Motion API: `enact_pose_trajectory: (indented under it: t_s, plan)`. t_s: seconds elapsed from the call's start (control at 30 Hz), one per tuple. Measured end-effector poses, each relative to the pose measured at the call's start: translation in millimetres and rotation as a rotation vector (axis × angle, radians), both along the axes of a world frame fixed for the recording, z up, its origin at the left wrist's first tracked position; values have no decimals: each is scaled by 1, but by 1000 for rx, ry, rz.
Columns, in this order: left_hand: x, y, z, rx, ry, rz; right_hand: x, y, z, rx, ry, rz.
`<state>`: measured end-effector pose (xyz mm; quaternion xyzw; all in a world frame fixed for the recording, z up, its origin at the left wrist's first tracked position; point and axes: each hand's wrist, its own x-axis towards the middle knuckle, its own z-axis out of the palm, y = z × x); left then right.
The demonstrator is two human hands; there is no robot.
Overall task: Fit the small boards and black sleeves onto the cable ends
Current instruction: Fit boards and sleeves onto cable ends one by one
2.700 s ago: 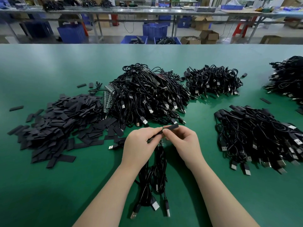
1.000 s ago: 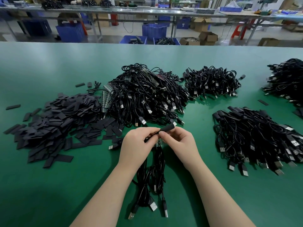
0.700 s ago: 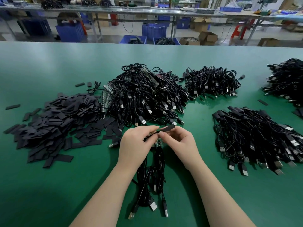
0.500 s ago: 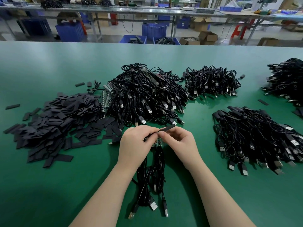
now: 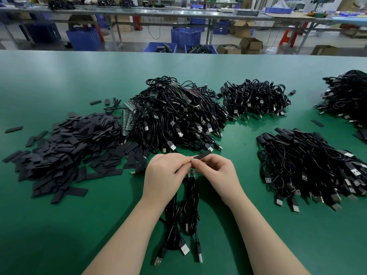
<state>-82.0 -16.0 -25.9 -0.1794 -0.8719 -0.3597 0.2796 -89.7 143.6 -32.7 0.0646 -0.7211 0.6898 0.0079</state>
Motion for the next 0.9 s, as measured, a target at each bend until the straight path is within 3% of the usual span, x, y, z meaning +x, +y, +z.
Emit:
enact_pose_trajectory:
  t_s: [0.47, 0.9]
  plan:
    - [-3, 0, -3, 14, 22, 58, 2, -2, 4, -152, -4, 5]
    - [-3, 1, -4, 9, 49, 38, 2, 0, 5, -78, 8, -10]
